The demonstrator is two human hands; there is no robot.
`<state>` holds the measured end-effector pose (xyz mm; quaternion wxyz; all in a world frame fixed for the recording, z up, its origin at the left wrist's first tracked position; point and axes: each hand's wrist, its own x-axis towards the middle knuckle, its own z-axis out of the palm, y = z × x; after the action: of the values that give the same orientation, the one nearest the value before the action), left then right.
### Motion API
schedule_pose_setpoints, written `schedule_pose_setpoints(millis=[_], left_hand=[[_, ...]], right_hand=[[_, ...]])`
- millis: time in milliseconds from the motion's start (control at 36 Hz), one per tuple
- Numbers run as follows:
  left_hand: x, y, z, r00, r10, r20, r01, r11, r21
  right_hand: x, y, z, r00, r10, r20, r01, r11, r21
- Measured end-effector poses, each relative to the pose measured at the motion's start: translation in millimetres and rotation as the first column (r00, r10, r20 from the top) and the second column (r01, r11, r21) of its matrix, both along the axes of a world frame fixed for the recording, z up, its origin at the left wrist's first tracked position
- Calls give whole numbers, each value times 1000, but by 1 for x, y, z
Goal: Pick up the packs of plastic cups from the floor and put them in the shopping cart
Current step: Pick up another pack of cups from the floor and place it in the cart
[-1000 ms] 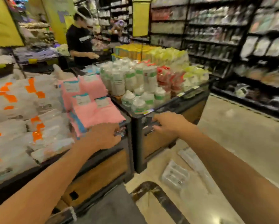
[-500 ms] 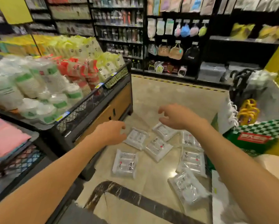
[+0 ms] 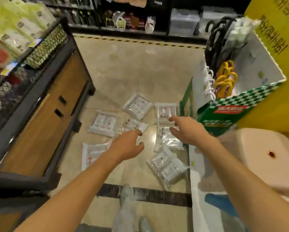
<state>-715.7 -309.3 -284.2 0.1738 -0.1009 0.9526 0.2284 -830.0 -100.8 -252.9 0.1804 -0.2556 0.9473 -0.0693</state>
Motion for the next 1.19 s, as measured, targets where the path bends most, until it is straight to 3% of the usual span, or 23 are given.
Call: schedule_pose_setpoints(millis=[194,333,472,639,750,889,1056,1194], left_hand=[[-92,6,-111,974,-223,29,219,972,87],[-144,14,-217,950,-299,84,284,946,156],[-172,25,-328,920,-375,117,352,919,179],[-194,51,-502,859,-491,149,464,867,180],[-206,64,-621,776,-610,161,588,792,167],[-221,72,-746,703,-696,144,682,718,139],[-231,71,-828,736,-676,-24,648,695,311],[-228,72,-840,783,-616,-89,598,706,379]], right_hand=[[-20,36,-135,941,-324,96,328,944,-25],[-8,71,-248,812,-549,196,569,820,-61],[19,93,-363,660,-669,341,737,665,-121],[41,116,-535,541,-730,418,826,554,-102],[57,127,-647,529,-736,421,838,531,-125],[53,127,-758,513,-805,297,857,502,-120],[42,116,-841,380,-862,335,916,301,-264],[37,118,-862,299,-862,409,932,172,-320]])
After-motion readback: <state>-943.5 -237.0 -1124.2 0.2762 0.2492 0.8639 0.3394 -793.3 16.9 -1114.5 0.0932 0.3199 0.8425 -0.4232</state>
